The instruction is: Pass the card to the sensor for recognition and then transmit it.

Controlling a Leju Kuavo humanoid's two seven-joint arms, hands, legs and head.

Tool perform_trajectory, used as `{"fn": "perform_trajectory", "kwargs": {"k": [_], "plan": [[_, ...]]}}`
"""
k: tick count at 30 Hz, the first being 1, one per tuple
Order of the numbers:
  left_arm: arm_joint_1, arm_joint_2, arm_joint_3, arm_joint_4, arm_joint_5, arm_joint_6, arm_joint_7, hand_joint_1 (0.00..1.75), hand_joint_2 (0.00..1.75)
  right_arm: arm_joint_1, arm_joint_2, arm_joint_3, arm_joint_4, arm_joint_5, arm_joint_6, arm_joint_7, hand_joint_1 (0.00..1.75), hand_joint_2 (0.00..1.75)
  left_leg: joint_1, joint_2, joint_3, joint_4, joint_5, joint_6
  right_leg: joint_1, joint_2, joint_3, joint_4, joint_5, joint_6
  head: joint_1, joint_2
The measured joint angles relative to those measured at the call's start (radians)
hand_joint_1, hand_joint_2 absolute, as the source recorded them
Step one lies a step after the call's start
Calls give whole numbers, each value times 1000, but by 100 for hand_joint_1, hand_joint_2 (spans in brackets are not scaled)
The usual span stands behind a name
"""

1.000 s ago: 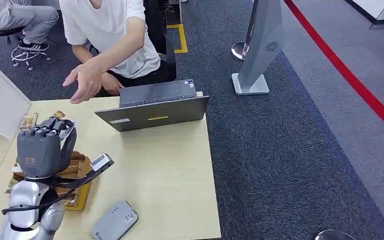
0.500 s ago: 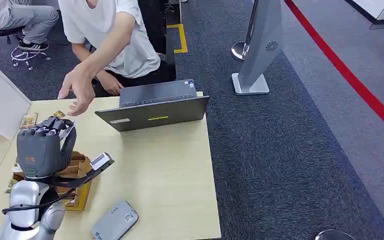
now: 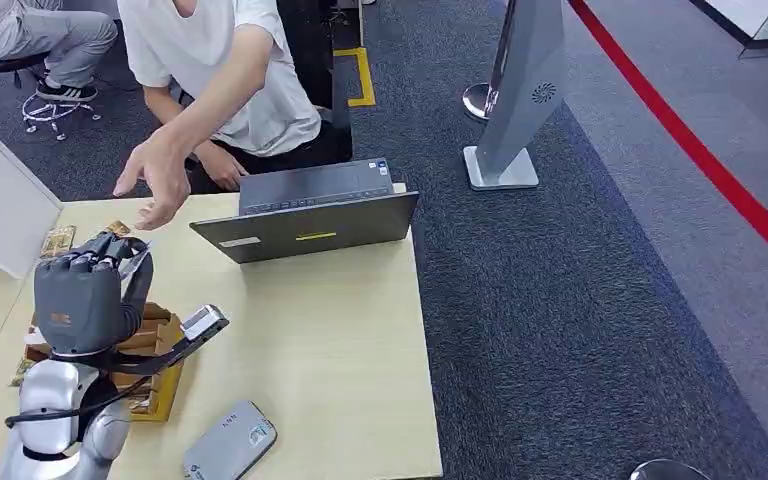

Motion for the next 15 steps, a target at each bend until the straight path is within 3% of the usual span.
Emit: {"fn": "perform_trajectory", "kwargs": {"k": [3,4,5,6,7,8,9,10,12,15], "plan": [[0,0,0,0,-1,-1,1,175,175,0,0,0,0,1,0,0,0,175,0,0,0,0,0,0,0,0,0,0,0,0,0,0],[-12,1,0,4,-26,-21,26,175,175,1,0,3,0,20,6,5,0,175,0,0,1,1,0,0,0,0,-6,-1,0,0,-1,0],[-78,0,0,51,-89,-58,87,175,175,3,0,16,0,57,15,16,0,175,0,-3,-1,2,3,1,0,-3,-9,-1,0,0,-2,0],[-209,-5,2,166,-135,-57,143,175,175,1,0,29,0,88,22,26,0,175,1,-10,-9,3,7,3,1,-9,-11,0,1,2,0,0],[-371,-7,17,344,-152,-38,176,175,175,-5,-1,40,0,108,26,32,0,175,5,-18,-19,4,13,-2,3,-15,-13,2,6,0,3,0],[-489,-6,38,480,-161,-21,180,175,175,-13,-1,49,0,113,27,35,0,175,6,-16,-23,3,15,-4,5,-15,-18,2,12,-5,12,0],[-581,-2,54,569,-165,-6,180,175,175,-15,-1,55,0,113,28,37,0,175,5,-8,-22,2,15,-5,4,-8,-20,2,16,-4,11,0],[-653,-3,59,660,-171,12,183,175,175,-14,-1,61,0,113,30,39,0,175,5,-3,-21,2,16,-4,4,-3,-20,2,16,-3,-3,0],[-752,-11,60,806,-180,42,190,175,175,-9,-2,68,0,112,33,41,0,175,5,-3,-20,3,17,-4,4,-2,-19,2,17,-2,-2,0],[-826,-23,60,942,-182,54,200,175,175,-8,-2,78,0,113,35,40,0,175,5,-3,-20,3,17,-4,4,-2,-19,2,17,-2,-1,0]]}}
